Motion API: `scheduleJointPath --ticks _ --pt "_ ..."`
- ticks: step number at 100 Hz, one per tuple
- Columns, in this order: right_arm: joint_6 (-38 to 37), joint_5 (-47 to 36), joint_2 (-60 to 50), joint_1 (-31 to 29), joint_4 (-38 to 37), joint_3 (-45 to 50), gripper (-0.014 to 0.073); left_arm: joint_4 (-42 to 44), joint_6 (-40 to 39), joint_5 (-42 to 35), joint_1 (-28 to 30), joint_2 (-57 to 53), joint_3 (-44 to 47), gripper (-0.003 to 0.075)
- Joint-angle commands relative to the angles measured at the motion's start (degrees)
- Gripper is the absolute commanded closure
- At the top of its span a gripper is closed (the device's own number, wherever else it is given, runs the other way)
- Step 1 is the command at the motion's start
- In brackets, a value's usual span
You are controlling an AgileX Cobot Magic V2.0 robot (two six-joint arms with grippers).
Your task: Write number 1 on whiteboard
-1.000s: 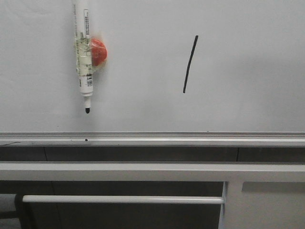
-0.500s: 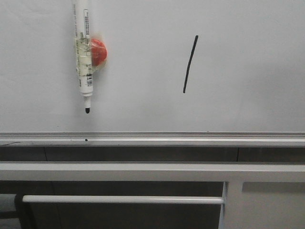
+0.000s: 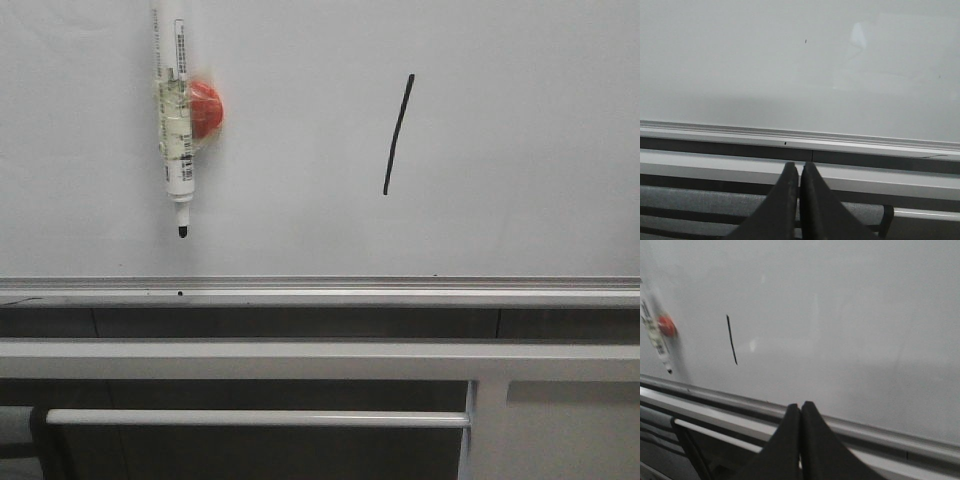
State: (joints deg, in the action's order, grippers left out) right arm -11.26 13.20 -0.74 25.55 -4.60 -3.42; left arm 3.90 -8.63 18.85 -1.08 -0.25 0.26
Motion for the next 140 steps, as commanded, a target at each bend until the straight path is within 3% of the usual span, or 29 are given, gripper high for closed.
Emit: scheduleJointPath --ticks 1,15,57,85,140 --pt "-0.94 -4.83 -0.5 -2.25 -0.6 1.86 0.0658 -0.38 -0.06 -4.42 -0.4 -0.25 0.41 0.0741" --pt "-0.94 -4.83 -0.5 -8.72 1.12 5.85 0.0658 -0.38 -0.06 -4.42 -0.4 -0.25 0.41 0.0741" --pt "-0.94 5.49 -0.5 -31.13 0.11 5.71 0.0658 -0.38 -0.06 -4.42 -0.4 -0.25 0.41 0.0741" --pt "5.57 5.18 -0.5 -31.5 1.03 5.71 0.0658 -0.38 -0.06 -4.42 -0.4 -0.25 0.41 0.0741" --pt "7.62 5.18 -0.5 -31.5 1.13 5.71 0.0658 -0.38 -0.06 -4.42 -0.4 -0.25 0.41 0.0741"
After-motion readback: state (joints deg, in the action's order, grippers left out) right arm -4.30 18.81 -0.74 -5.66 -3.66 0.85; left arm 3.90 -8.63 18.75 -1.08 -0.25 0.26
